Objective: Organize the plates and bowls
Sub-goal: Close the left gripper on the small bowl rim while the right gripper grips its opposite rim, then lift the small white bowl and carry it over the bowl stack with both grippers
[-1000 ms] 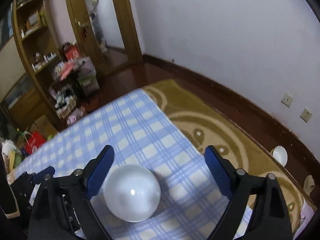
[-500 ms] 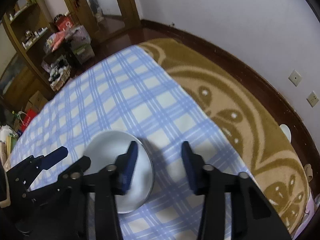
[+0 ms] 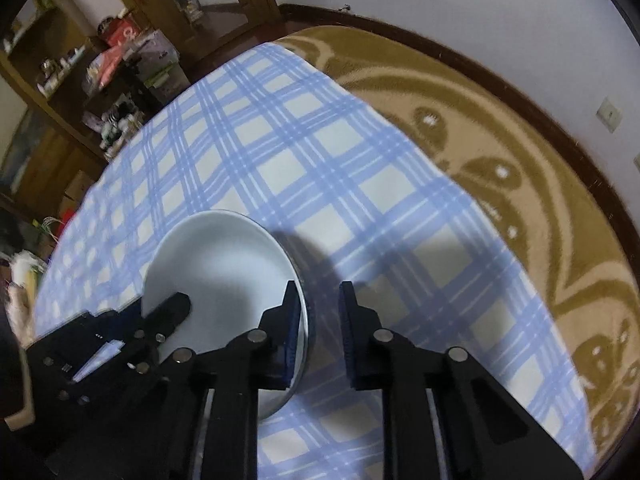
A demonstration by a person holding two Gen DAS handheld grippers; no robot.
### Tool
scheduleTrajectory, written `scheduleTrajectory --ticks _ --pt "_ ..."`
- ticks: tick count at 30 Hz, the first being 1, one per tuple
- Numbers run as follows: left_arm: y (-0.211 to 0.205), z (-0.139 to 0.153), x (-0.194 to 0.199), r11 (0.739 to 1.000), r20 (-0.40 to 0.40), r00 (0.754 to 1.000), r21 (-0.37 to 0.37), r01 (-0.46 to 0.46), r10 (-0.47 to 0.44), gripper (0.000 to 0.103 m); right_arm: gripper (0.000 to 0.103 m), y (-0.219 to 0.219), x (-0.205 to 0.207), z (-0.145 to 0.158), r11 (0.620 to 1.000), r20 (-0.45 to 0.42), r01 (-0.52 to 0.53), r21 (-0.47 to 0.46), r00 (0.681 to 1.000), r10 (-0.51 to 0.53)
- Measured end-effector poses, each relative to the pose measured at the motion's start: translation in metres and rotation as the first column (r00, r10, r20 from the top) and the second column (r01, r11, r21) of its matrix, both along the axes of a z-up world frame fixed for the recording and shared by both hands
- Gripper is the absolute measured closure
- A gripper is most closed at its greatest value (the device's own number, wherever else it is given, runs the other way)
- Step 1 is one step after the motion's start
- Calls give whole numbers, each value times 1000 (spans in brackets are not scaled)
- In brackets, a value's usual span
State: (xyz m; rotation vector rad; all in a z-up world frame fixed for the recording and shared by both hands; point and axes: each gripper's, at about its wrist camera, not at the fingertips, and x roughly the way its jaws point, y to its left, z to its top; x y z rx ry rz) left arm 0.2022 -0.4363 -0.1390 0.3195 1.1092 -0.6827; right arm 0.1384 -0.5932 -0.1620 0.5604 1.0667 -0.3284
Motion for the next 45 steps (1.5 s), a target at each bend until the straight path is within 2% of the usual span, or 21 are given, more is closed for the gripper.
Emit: scheduleTrajectory --ticks 5,15,36,45 --pt "-2 1 -4 1000 -15 1000 -14 17 -17 92 95 3 0 -2 1000 -4 -2 16 1000 2" --pt "7 10 -11 1000 10 1000 -7 8 -8 93 95 18 -2 12 1000 15 -8 -29 1000 8" --pt "101 69 -6 995 38 996 -63 -76 79 93 95 108 -4 69 990 90 -86 -112 991 96" --pt "138 86 -10 992 51 993 -71 -105 109 93 95 141 -2 88 988 115 -113 -110 985 125"
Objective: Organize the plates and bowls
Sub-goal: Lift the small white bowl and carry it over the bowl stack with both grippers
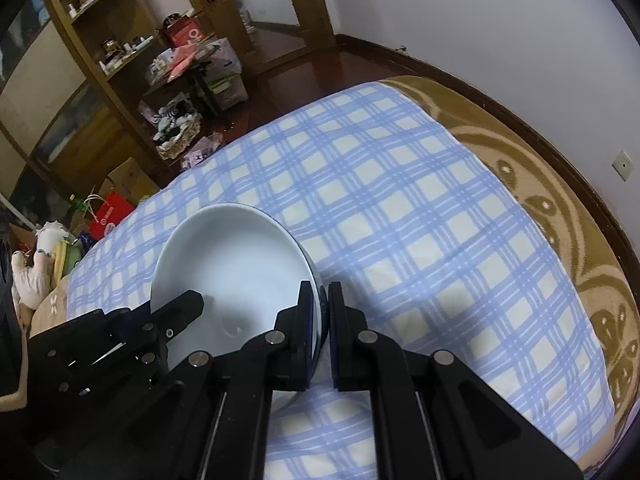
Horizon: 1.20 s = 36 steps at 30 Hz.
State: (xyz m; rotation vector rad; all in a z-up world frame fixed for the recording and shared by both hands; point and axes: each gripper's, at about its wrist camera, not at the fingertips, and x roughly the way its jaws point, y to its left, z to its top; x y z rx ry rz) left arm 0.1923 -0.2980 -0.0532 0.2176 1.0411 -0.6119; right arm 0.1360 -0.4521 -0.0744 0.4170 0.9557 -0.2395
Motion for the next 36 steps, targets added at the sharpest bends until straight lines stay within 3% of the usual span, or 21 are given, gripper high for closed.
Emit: scheduleTrajectory --ticks 19,36 --pt "78 34 -5 997 27 997 -39 -66 67 93 95 70 4 37 998 56 -62 -32 996 63" --pt "173 56 -1 985 44 985 -51 -167 169 93 95 161 19 59 984 85 -167 -54 982 171"
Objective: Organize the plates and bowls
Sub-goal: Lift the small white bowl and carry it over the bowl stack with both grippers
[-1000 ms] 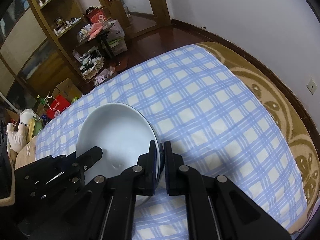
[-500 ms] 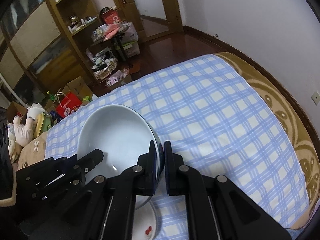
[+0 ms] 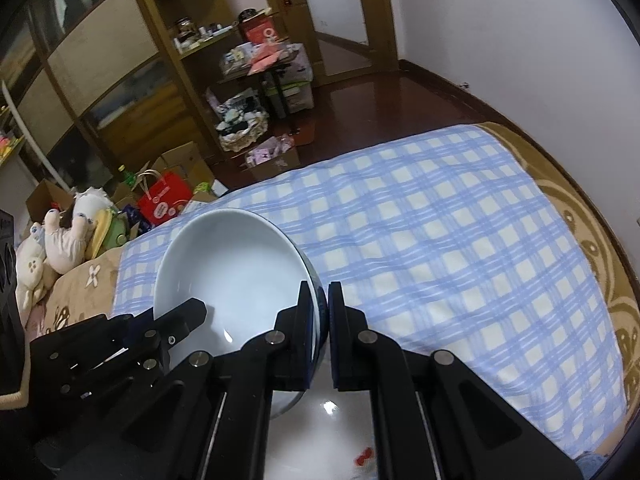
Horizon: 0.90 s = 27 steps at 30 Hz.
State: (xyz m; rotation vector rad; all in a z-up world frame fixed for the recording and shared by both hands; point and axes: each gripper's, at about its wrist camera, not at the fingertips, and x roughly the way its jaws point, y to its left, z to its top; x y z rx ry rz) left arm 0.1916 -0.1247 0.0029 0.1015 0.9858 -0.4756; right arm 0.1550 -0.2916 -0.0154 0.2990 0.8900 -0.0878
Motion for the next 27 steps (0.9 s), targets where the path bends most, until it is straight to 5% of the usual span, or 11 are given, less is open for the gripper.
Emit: scheduleTrajectory --ticks 16,27 --pt "109 -6 10 991 -9 991 22 -132 132 93 95 102 26 -9 990 0 -140 10 990 140" --pt "144 -36 12 981 -43 980 31 -191 193 93 95 137 37 -32 980 -37 -199 4 979 199"
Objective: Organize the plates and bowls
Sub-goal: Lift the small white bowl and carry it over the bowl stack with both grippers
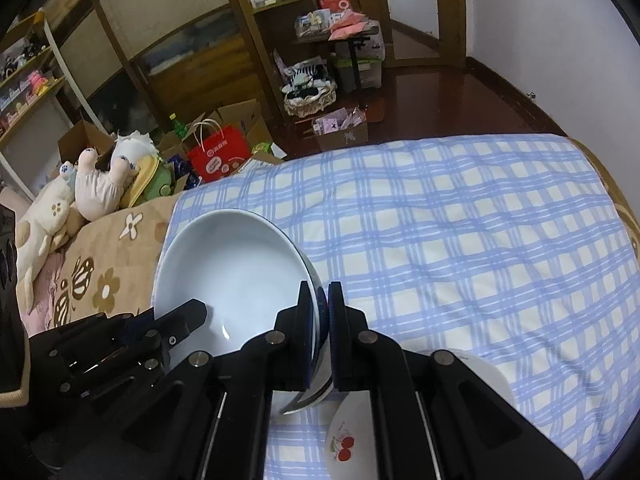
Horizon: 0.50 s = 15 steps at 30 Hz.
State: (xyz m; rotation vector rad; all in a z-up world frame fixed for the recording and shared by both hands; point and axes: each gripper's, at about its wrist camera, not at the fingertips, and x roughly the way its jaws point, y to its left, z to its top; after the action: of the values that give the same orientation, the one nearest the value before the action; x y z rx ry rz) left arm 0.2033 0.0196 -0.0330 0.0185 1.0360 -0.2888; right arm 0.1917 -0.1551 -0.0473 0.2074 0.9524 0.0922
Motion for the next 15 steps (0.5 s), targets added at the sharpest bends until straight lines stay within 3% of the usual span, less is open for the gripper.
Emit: scheduleTrajectory --ticks 15 --pt "11 -50 -6 998 -7 999 23 -52 52 93 95 13 3 -53 999 -59 -40 8 997 40"
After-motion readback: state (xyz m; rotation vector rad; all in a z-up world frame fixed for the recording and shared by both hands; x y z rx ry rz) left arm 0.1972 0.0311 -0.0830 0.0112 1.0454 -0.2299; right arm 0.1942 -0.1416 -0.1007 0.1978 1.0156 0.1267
